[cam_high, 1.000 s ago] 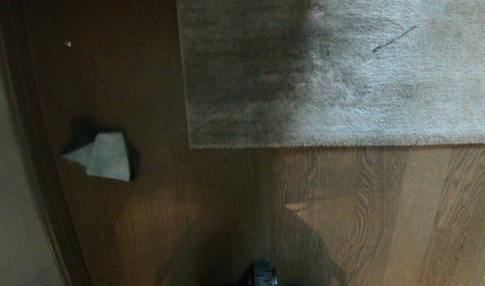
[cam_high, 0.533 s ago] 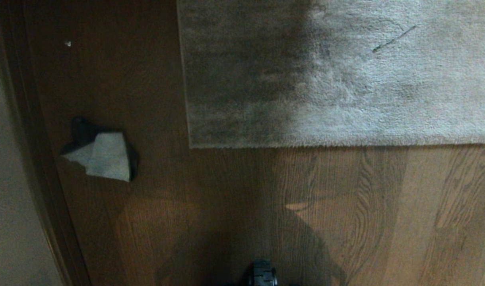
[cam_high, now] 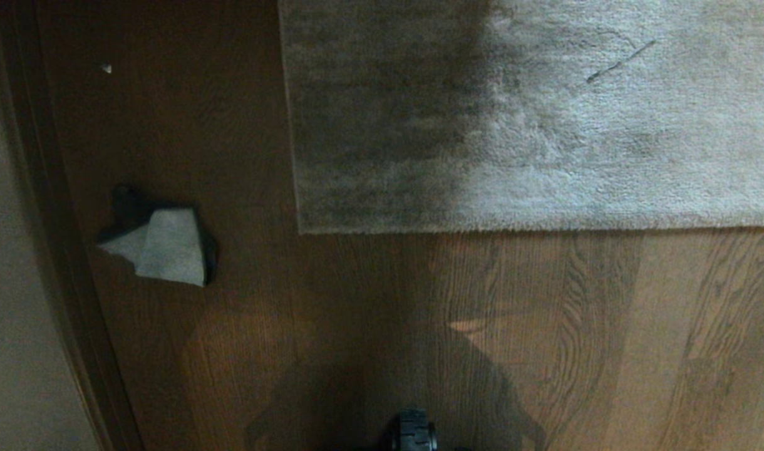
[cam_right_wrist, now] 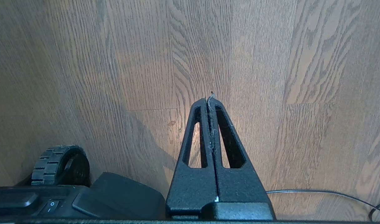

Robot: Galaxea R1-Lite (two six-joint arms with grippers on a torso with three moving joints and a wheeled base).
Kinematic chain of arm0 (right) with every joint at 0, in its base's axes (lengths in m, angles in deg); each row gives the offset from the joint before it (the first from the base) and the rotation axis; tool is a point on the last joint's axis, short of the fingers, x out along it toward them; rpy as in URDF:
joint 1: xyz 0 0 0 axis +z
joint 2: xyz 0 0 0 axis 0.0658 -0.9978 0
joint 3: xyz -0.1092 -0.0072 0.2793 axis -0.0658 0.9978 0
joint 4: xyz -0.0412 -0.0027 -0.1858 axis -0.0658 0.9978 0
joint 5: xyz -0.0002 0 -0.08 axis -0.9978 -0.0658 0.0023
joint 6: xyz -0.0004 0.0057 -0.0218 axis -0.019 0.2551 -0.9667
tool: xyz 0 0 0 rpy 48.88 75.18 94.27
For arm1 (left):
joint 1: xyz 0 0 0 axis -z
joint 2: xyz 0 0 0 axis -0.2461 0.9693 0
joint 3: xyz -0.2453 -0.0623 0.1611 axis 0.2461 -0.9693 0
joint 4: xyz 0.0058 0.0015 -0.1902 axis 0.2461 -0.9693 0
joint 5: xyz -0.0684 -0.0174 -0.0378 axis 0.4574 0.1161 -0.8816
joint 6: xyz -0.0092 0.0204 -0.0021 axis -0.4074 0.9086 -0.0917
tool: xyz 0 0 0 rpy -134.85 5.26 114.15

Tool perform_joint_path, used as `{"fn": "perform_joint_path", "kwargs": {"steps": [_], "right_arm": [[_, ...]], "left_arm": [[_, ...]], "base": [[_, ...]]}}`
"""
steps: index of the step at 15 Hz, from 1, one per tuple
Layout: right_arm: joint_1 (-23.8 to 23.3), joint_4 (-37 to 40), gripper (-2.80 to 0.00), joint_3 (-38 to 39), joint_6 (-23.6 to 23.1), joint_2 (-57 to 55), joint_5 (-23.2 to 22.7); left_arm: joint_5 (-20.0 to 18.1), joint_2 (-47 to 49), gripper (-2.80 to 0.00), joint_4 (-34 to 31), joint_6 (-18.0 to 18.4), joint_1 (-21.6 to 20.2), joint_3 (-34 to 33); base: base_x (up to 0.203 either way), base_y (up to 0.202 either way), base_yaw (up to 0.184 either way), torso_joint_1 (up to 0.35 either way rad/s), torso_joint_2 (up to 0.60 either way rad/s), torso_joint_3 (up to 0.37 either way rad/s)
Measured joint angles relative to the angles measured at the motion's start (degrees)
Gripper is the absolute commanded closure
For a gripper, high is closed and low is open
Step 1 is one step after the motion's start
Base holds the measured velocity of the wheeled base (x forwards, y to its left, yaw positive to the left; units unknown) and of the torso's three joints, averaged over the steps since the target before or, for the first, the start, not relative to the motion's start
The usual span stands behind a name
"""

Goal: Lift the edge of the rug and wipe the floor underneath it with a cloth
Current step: Pick up the rag

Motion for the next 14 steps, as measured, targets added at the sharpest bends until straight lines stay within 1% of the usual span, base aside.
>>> {"fn": "perform_joint_path", "kwargs": {"steps": [2, 5, 9, 11, 14], "right_arm": [[0.00, 0.00, 0.00, 0.00, 0.00, 0.00, -0.01], [0.00, 0.00, 0.00, 0.00, 0.02, 0.00, 0.00], [0.00, 0.02, 0.00, 0.00, 0.02, 0.00, -0.04], [0.00, 0.02, 0.00, 0.00, 0.00, 0.00, 0.00], [0.00, 0.02, 0.00, 0.00, 0.02, 0.00, -0.02]], "left_arm": [[0.06, 0.00, 0.00, -0.32, -0.07, 0.00, 0.08], [-0.16, 0.93, 0.00, -3.76, 0.39, 0.00, 0.99], [-0.49, 7.54, 0.00, -4.20, 1.02, 0.55, 1.56], [-0.50, 11.43, 0.00, -4.19, 0.99, 1.15, 3.17], [-0.58, 20.13, 0.00, -2.79, 0.91, 3.04, 6.20]], "base": [[0.000, 0.000, 0.000, 0.000, 0.00, 0.000], [0.000, 0.000, 0.000, 0.000, 0.00, 0.000], [0.000, 0.000, 0.000, 0.000, 0.00, 0.000], [0.000, 0.000, 0.000, 0.000, 0.00, 0.000], [0.000, 0.000, 0.000, 0.000, 0.00, 0.000]]}}
